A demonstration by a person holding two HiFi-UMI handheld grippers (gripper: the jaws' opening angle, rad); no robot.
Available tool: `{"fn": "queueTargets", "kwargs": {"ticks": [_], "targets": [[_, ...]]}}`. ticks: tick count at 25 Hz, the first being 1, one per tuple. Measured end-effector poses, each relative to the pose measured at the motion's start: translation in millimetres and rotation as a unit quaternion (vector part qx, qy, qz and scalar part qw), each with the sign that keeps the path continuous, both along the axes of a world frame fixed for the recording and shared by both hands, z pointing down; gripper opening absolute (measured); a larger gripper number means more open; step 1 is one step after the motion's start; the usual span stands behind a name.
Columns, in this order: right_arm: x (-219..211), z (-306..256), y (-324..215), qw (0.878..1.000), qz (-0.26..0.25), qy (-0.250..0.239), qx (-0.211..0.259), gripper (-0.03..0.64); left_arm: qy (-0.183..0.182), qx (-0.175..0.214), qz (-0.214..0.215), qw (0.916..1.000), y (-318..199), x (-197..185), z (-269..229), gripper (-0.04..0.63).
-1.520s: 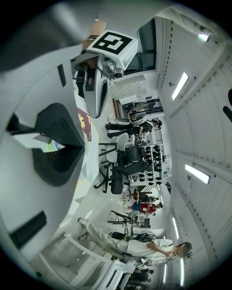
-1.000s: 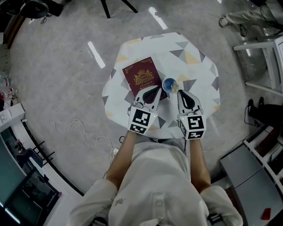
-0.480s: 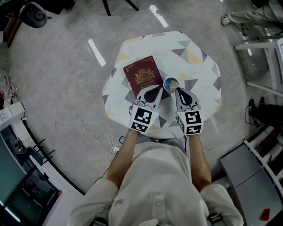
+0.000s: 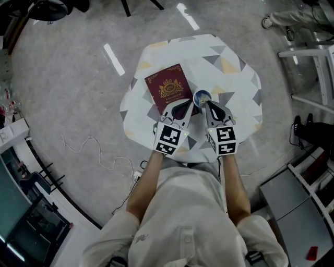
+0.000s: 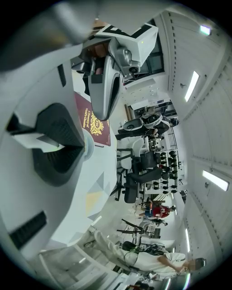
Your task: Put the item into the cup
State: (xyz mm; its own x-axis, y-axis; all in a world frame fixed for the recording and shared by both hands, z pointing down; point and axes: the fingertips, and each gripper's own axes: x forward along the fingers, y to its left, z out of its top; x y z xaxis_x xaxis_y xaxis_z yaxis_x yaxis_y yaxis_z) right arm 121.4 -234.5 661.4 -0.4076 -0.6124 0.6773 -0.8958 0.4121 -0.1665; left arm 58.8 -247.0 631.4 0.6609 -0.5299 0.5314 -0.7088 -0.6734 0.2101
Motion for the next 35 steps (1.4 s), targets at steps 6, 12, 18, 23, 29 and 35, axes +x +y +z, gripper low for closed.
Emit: {"fn": "queueTargets", "kwargs": {"ticks": [6, 12, 18, 23, 29, 35], "targets": [[-3, 7, -3, 1.000, -0.004, 0.008, -0.012, 0.005, 0.000, -0.002, 0.001, 1.0000, 0, 2, 1, 0.012], [-5, 14, -4, 1.000, -0.005, 0.017, -0.024, 0.005, 0.001, -0.003, -0.002, 1.0000, 0, 3, 2, 0.012], [-5, 18, -5, 0.999, 0.000, 0.025, -0.037, 0.005, 0.001, -0.004, -0.002, 1.0000, 1, 2, 0, 0.012], [-6, 22, -6, 0.999, 0.003, 0.030, -0.041, 0.006, 0.000, -0.004, -0.002, 1.0000, 2, 2, 1, 0.012], [-7, 25, -5, 0.998, -0.002, 0.042, -0.047, 0.006, 0.000, -0.003, -0.001, 1.0000, 5, 1, 0, 0.012], [-12, 21, -7, 0.998, -0.008, 0.049, -0.043, 0.008, 0.000, 0.000, -0.003, 1.0000, 6, -2, -3, 0.012]]}}
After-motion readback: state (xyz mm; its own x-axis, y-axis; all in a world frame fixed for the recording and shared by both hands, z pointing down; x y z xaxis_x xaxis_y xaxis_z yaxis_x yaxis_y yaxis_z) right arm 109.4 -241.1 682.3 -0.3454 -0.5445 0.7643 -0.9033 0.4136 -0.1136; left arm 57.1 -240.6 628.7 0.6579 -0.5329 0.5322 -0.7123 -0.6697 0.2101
